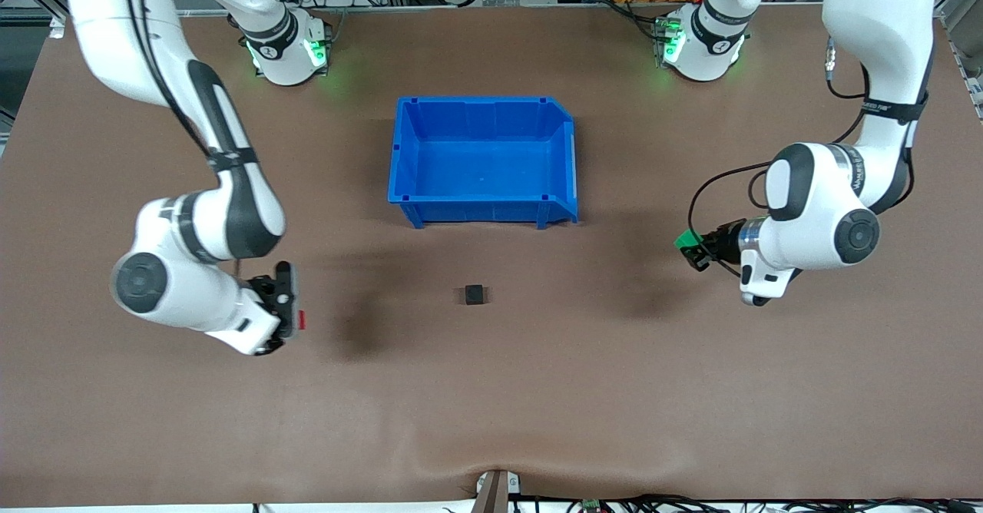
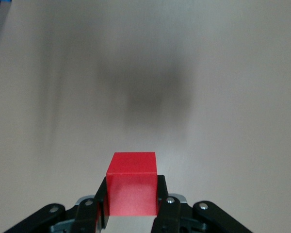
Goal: Attach green and red cubes to black cube
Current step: 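Carry the red cube toward the black cube while the left gripper carries green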
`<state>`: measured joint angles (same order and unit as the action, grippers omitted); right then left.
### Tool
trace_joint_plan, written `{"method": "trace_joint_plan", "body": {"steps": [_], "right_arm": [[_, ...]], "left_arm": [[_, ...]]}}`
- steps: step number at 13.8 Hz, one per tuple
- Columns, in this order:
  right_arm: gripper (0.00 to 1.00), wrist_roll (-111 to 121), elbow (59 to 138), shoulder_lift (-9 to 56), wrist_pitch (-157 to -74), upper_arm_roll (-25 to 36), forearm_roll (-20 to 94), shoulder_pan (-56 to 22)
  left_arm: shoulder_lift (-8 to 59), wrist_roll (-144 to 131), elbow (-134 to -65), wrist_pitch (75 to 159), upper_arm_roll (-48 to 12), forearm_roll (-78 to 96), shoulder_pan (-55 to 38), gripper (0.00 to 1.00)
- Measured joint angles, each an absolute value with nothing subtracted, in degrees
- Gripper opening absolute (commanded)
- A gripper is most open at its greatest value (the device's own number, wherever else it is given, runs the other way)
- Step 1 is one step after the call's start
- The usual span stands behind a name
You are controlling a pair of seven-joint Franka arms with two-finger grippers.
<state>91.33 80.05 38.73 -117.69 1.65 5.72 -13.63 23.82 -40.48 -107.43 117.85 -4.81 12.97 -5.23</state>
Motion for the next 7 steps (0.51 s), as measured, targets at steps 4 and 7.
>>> {"method": "trace_joint_plan", "body": {"steps": [4, 7], "right_arm": [[0.0, 93.0, 79.2, 40.6, -121.5, 1.5, 5.7, -18.6], [0.0, 92.1, 79.2, 42.6, -124.6, 1.4, 5.9, -22.8]], "left_arm": [[27.4, -47.9, -104.4, 120.2, -4.9, 13.0, -8.3, 0.0], [29.7, -51.6, -101.1, 120.4, -4.9, 13.7, -8.4, 0.0]]}}
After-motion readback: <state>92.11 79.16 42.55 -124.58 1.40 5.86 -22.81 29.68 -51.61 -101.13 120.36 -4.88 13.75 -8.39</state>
